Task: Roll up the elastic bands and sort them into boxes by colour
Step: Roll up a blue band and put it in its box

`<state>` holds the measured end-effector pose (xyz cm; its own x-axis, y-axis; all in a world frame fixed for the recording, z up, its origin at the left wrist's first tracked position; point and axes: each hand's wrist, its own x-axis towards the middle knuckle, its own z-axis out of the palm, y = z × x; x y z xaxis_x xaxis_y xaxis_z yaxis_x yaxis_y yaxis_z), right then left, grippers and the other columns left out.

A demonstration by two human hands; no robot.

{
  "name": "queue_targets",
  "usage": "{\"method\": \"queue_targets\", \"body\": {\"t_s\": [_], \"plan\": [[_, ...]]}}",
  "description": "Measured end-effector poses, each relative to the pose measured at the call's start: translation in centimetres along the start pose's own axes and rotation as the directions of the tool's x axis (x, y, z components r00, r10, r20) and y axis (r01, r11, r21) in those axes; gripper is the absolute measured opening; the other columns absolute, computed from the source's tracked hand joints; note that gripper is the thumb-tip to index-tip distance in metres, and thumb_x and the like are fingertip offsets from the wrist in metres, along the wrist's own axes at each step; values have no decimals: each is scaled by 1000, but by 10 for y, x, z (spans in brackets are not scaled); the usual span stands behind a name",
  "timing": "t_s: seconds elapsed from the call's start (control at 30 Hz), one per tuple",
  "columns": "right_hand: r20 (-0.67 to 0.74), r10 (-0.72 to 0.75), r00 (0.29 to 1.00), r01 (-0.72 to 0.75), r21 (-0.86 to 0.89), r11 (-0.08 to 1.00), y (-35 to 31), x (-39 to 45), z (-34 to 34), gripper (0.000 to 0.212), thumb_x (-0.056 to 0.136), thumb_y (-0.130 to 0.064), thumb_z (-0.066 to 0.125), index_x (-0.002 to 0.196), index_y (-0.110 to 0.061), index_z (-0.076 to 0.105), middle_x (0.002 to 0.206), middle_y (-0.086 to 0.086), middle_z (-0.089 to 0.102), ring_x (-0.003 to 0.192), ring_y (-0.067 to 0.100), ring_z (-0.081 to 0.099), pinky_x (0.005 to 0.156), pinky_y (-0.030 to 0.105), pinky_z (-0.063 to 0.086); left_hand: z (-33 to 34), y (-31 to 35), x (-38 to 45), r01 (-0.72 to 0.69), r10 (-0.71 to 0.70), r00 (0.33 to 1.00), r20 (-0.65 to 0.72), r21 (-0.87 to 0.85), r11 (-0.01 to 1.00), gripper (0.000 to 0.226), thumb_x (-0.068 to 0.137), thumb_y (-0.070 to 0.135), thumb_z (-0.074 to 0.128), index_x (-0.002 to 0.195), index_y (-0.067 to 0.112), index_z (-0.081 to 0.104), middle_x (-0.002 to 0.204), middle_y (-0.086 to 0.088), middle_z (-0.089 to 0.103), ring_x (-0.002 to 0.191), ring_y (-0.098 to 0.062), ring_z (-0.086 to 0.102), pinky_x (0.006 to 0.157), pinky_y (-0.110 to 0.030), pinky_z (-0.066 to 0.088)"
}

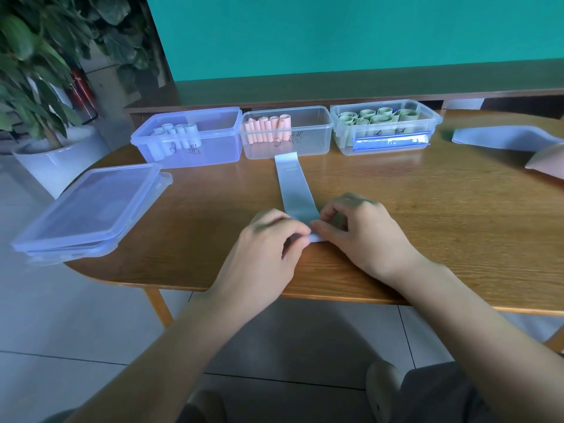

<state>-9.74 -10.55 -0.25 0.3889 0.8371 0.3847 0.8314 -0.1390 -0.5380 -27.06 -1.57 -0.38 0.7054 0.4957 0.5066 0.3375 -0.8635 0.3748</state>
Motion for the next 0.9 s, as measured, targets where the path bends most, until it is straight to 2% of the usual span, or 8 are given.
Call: {"method": "queue_targets", "body": {"t_s": [0.1,0.2,0.33,0.4,0.5,0.67,0.9], "plan": [[-2,29,1000,-29,-14,999,0,4,3,19,89,-46,70,82,-30,62,87,-13,55,76,13,50,73,38,50,0,-2,1,7,-7,1000,27,6,1000,14,94,32,66,105,24,71,102,11,63,89,-5,57,75,-20,50],[-13,37,999,-37,8,999,2,4,2,21,89,-47,69,81,-29,64,85,-13,57,74,10,51,69,35,47,1,-4,4,17,-18,999,39,23,1000,17,95,34,64,108,25,71,103,10,63,92,-6,56,77,-21,49],[17,4,1000,-5,74,997,4,-1,-3,19,87,-48,71,83,-30,66,84,-16,58,73,2,53,64,25,40,4,-5,7,38,-40,998,44,57,998,22,99,37,57,112,26,70,107,10,61,97,-5,54,77,-13,41],[20,-9,1000,8,74,997,4,-1,-3,18,86,-48,71,82,-31,65,85,-16,58,74,2,54,65,27,44,5,-5,8,41,-44,998,40,60,997,24,99,37,56,113,24,71,108,8,61,97,-4,53,76,-10,36],[17,-3,1000,2,64,998,4,2,-2,20,87,-50,69,82,-30,66,86,-14,58,74,5,54,69,34,49,4,-3,8,28,-29,999,14,67,997,24,97,34,61,112,21,73,106,7,61,98,-5,52,80,-15,37],[16,-2,1000,1,59,998,5,4,-1,17,88,-48,70,81,-34,65,84,-15,56,73,3,51,70,35,48,4,-3,8,7,-7,1000,2,46,999,16,93,25,69,108,24,72,102,9,62,98,-8,54,79,-21,43],[-8,-49,999,49,86,995,7,2,0,13,86,-49,69,83,-37,65,91,-16,60,75,4,55,72,36,51,4,-8,14,33,-33,999,18,5,999,12,92,26,70,103,24,74,98,11,63,91,-5,53,79,-18,39]]}}
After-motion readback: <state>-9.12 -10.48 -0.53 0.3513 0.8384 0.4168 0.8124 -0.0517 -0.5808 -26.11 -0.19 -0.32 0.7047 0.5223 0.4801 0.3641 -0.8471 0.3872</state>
